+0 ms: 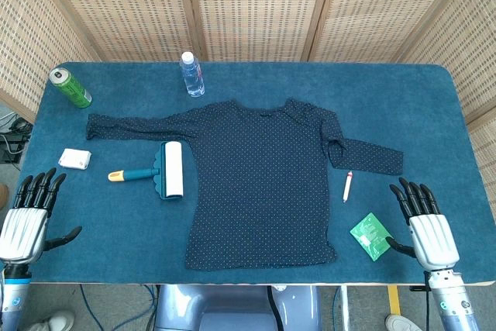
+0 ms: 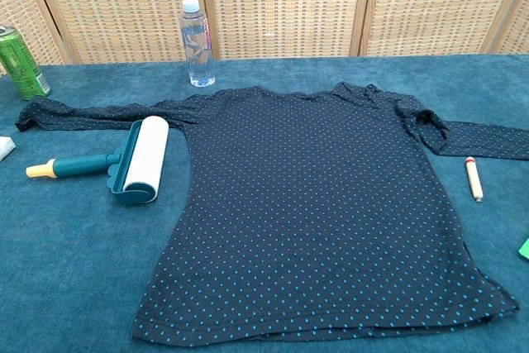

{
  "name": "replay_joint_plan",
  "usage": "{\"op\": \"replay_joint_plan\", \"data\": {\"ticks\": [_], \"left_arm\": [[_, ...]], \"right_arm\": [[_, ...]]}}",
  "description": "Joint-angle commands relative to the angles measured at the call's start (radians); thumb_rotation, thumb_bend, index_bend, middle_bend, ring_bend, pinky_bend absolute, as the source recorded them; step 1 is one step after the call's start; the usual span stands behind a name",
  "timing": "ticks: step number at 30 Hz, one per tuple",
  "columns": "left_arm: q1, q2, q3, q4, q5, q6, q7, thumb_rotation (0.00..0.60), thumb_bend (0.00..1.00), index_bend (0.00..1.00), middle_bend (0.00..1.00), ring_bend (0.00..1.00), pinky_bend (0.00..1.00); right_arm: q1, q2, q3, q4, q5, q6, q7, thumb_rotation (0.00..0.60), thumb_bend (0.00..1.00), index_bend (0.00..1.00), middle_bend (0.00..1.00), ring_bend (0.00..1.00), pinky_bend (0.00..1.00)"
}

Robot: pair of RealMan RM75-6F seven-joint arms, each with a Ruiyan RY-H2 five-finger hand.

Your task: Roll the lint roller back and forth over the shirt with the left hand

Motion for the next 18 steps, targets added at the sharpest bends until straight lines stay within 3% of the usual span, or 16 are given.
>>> {"op": "replay_joint_plan", "data": {"ticks": [1,18], "left_arm": [[0.000,0.001,-0.001,-0.001,0.000,0.000,0.000,0.600,0.17,0.00,0.00,0.00,0.00],[-0.003,-0.001,-0.005,-0.003,-0.017,-0.011,0.010,0.600,0.17,0.00,0.00,0.00,0.00]], "right_arm": [[0.000,-0.001,0.001,-0.001,0.000,0.002,0.000,0.600,0.03,0.00,0.00,0.00,0.00],[-0.001,-0.001,0.005,-0.001,-0.006,0.012,0.014,0.600,0.03,0.00,0.00,0.00,0.00]]}}
